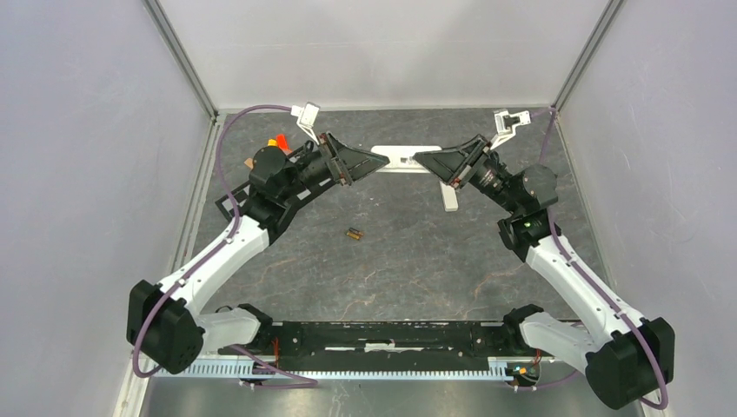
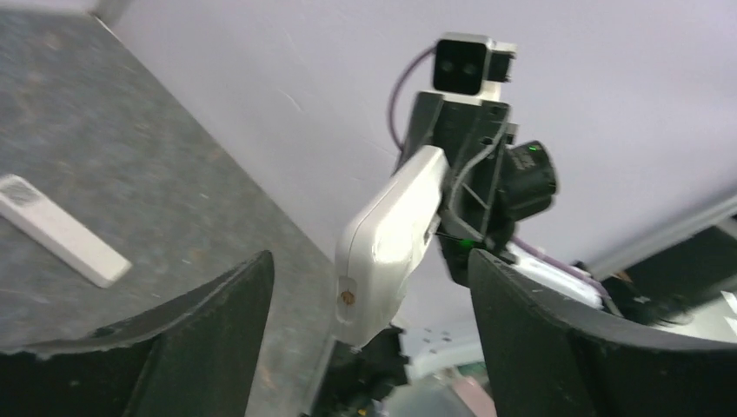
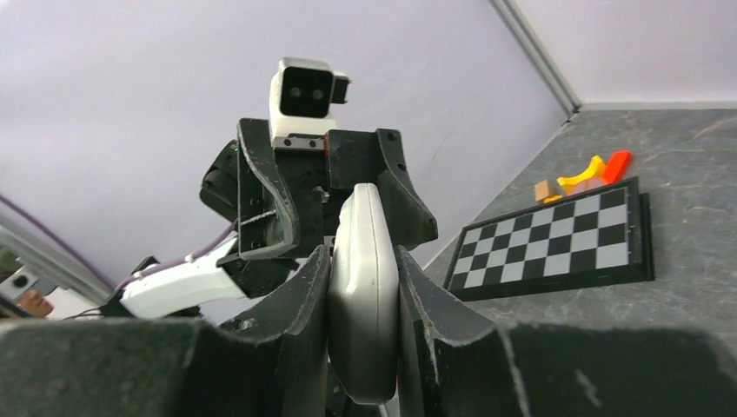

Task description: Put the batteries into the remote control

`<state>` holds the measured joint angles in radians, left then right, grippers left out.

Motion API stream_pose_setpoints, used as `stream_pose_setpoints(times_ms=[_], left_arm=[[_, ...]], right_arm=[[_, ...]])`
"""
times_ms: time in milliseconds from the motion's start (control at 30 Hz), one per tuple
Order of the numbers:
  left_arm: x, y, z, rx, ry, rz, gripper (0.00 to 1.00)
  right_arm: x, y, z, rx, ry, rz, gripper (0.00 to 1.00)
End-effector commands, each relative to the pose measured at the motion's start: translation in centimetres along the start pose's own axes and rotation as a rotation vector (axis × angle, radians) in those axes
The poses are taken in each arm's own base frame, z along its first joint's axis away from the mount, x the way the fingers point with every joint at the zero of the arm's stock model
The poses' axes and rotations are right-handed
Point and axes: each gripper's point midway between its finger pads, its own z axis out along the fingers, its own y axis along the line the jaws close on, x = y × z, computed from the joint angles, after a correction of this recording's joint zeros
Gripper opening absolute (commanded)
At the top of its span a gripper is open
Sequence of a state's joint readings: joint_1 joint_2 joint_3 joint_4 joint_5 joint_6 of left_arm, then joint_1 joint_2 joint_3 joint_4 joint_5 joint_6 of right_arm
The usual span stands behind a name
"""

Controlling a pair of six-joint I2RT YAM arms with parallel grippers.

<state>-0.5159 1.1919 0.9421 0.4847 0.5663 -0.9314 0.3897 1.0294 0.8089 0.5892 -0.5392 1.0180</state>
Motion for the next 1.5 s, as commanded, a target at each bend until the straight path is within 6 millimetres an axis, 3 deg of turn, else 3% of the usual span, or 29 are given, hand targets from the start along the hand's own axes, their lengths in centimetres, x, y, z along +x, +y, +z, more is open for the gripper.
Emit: stream_pose_setpoints(times_ms=[0,133,533,567,633,700,800,900,1100,1267,1467], left_arm=[[0.5,-3.6,-0.2,0.145,0.074,-0.154,0.83],[1.4,-3.0,-0.2,0.140,0.110,-0.190,0.69],[2.6,-1.1,-0.2,0.091,0.130,-0.186,0.08],[2.6,-0.9,-0.3,0.085,0.128,-0.171,0.02],[3.0,0.2,-0.4,0.040,0.127,-0.138,0.02],[3.8,2.6,-0.8,-0.064,0.135,-0.107,0.02],[5.4,6.8,-2.0,-0.239,0.155,-0.052,0.02],[7.9,10.5,-3.3,-0.355,0.198,-0.061,0.02],[13.2,17.0,-5.2,-0.519,0.301,-0.135,0.02],[15.7,18.6,-4.2,-0.490,0.329,-0.259,0.02],[18.1,19.9,-4.5,-0.511,0.396,-0.333,0.02]], right_arm=[[0.0,1.8,-0.2,-0.109,-0.003,0.018,0.30],[0.6,1.5,-0.1,-0.133,0.011,0.055,0.30],[2.4,-1.1,0.1,-0.053,0.080,0.076,0.31],[2.7,-1.7,0.1,-0.024,0.094,0.066,0.35],[3.4,-3.2,-0.2,0.050,0.121,0.031,0.61],[4.0,-6.1,-0.9,0.198,0.144,-0.005,0.88],[4.8,-10.8,-2.8,0.422,0.166,-0.081,0.98],[7.0,-14.3,-5.2,0.563,0.197,-0.063,0.92],[11.8,-17.2,-7.9,0.607,0.276,0.003,0.63],[15.5,-17.7,-8.3,0.538,0.337,0.091,0.49],[18.2,-19.1,-8.2,0.531,0.397,0.153,0.57]])
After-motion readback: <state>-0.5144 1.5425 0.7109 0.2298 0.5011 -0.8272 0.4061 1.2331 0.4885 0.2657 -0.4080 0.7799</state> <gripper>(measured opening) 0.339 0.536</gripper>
